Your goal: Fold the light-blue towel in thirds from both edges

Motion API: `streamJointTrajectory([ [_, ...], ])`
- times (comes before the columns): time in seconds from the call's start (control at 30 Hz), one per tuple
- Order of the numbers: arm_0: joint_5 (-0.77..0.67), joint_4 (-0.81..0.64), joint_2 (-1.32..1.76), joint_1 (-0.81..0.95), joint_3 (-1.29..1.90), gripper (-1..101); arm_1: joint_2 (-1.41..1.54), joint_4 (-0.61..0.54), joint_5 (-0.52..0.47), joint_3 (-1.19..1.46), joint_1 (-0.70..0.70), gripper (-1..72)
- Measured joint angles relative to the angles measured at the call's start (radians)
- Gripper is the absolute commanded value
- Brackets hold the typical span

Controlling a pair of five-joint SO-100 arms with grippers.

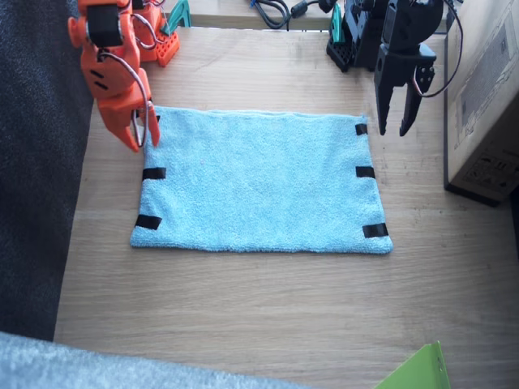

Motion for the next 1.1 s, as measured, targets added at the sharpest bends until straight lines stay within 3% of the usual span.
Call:
streamJointTrajectory([
  [1.1,0.018,0.017,0.046,-0.005,0.035,21,-0.13,-0.072,0.011,-0.009,0.025,19.9],
])
